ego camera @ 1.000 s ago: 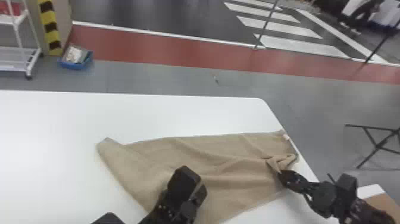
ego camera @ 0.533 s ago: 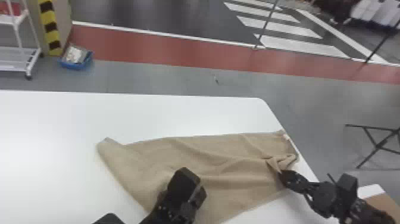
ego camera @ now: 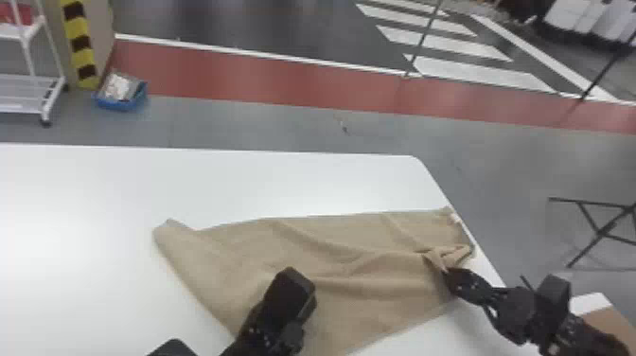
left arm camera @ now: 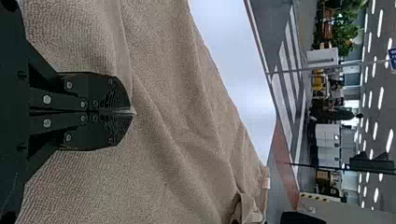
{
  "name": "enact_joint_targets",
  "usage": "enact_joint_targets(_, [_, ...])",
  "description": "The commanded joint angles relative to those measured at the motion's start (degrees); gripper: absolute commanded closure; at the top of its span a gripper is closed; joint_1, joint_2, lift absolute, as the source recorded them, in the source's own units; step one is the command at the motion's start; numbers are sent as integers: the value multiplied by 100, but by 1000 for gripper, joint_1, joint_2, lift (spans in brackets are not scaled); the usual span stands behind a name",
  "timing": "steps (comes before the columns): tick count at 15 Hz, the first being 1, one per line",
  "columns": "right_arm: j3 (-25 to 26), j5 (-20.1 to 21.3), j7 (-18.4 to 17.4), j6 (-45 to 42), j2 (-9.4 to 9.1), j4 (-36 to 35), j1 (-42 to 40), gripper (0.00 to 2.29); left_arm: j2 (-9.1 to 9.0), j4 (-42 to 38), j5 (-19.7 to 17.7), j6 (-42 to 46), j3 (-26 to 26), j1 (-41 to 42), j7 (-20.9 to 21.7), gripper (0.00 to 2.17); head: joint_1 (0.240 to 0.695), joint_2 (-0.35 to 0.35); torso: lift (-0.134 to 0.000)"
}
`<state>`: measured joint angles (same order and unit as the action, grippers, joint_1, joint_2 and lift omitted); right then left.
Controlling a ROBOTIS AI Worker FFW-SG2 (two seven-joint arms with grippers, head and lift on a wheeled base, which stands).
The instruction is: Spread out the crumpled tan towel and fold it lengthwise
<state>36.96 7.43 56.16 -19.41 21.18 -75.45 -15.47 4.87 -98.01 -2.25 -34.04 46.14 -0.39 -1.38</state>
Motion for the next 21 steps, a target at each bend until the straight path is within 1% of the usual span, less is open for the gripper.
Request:
enact_joint_targets(1, [22,-40,0,3,0,-14,0,1683,40,19,5,-2,-61,-5,-73,1382,695,-350,-124])
enact_joint_targets(3, [48,-102,18,-14,0,-22,0,1683,84,-165,-39,-2,-272,127,-73,1382,695,-350,-124])
enact_joint_targets(5, [145,-110,18,3,0,-66,0,1683,198,-693,-100,-2,-650,347,-47,1382,695,-350,-124])
enact_joint_targets(6, [180,-110,18,3,26,-145,0,1683,312,-992,-170,-160,-844,408,-38,1382,695,-350,-124])
enact_joint_targets(8, [277,-110,18,91,88,-251,17,1683,576,-1624,-373,-530,-1432,575,-91,1382,695,-350,-124])
enact_joint_targets(10, [356,-110,71,284,141,-383,79,1683,822,-2266,-759,-741,-2180,874,-117,1382,695,-350,-124])
enact_joint_targets(12, [523,-172,88,408,123,-594,79,1683,972,-2802,-979,-987,-2760,1191,-232,1382,695,-350,-124])
enact_joint_targets(14, [760,-286,97,583,176,-699,88,1683,1103,-3198,-1287,-1039,-3401,1516,-249,1382,695,-350,-124])
enact_joint_targets(15, [848,-339,114,724,211,-787,132,1683,1121,-3303,-1410,-1039,-3595,1595,-249,1382,695,-350,-124])
enact_joint_targets(16, [1006,-374,132,882,255,-857,220,1683,1174,-3452,-1524,-1075,-3911,1762,-249,1382,695,-350,-124])
enact_joint_targets(17, [1120,-462,158,1023,325,-893,290,1683,1200,-3602,-1656,-1110,-4122,1867,-249,1382,695,-350,-124])
enact_joint_targets(18, [1173,-532,158,1128,387,-893,334,1679,1226,-3681,-1700,-1110,-4271,1982,-249,1382,695,-350,-124])
enact_joint_targets(19, [1199,-515,158,1216,448,-893,378,1679,1226,-3734,-1717,-1092,-4368,2078,-249,1382,695,-350,-124])
enact_joint_targets(20, [1138,-444,202,1234,448,-893,351,1679,1218,-3742,-1726,-1092,-4394,2122,-249,1382,695,-350,-124])
enact_joint_targets(21, [1024,-374,255,1216,404,-919,316,1679,1191,-3734,-1726,-1092,-4386,2140,-240,1382,695,-350,-124])
